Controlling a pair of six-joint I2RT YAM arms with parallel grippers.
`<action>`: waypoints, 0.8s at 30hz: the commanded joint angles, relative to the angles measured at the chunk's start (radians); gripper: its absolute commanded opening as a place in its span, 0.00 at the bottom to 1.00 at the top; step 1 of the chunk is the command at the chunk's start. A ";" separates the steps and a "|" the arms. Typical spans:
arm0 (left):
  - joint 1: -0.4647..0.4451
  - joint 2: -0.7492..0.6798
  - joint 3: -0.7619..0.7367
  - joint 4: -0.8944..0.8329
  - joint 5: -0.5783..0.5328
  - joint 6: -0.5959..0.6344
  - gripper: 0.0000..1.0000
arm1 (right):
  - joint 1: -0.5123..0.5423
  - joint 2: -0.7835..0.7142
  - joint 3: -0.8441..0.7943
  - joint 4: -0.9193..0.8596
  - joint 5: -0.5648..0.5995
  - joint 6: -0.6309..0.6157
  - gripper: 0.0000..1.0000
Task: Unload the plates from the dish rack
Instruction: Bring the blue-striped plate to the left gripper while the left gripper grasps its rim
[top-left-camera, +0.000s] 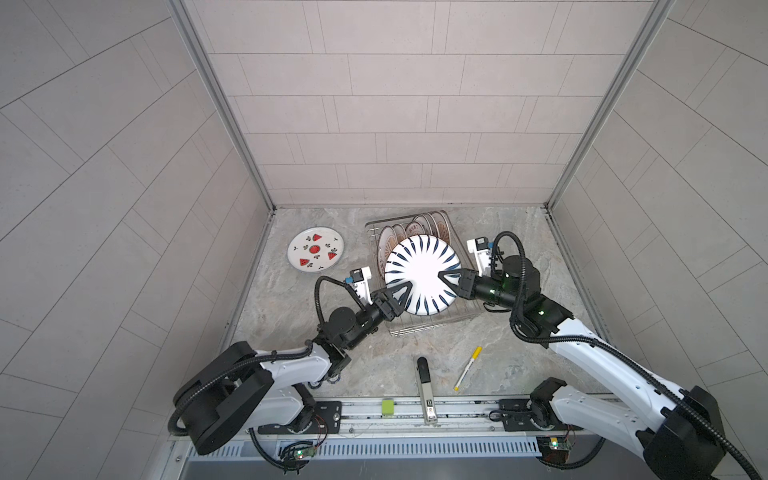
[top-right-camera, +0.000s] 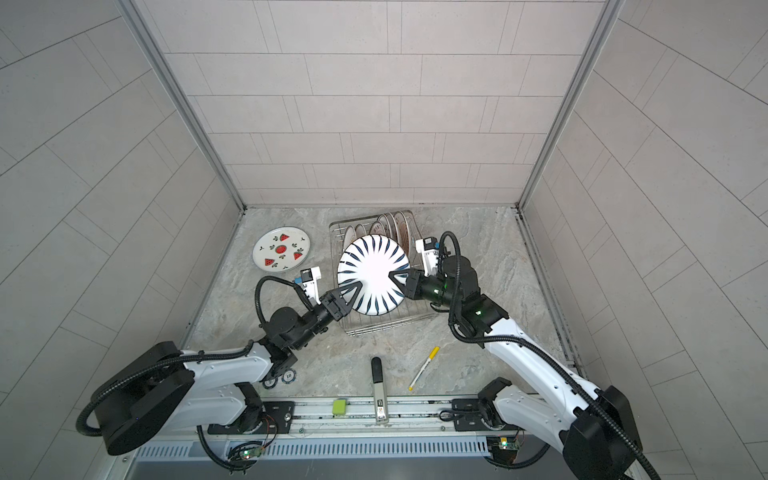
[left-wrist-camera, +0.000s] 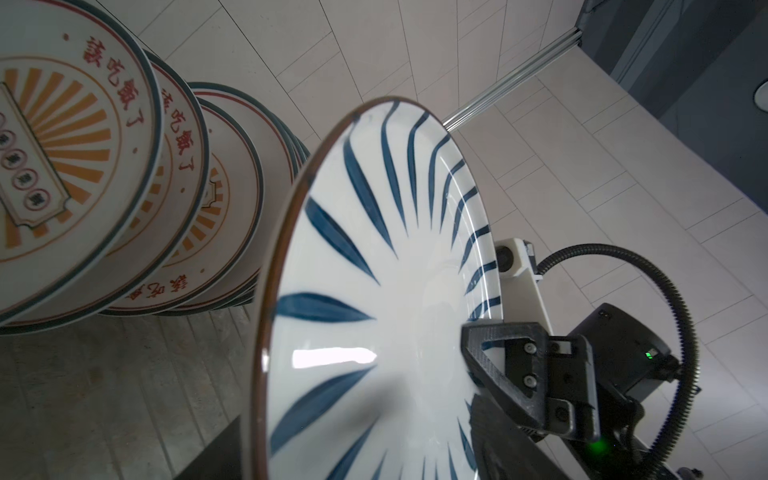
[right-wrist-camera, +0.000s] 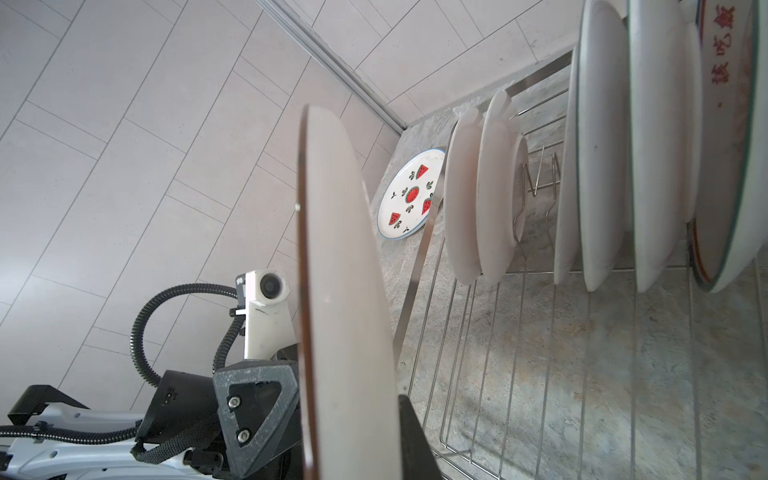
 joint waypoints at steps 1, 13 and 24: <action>0.003 0.002 0.028 0.078 0.013 -0.089 0.73 | -0.010 -0.006 0.015 0.180 -0.043 0.068 0.00; 0.000 0.030 0.028 0.078 -0.019 -0.170 0.23 | -0.013 0.076 0.010 0.211 -0.051 0.082 0.00; 0.010 0.086 0.028 0.081 -0.179 -0.222 0.04 | 0.002 0.074 0.000 0.140 0.000 0.020 0.20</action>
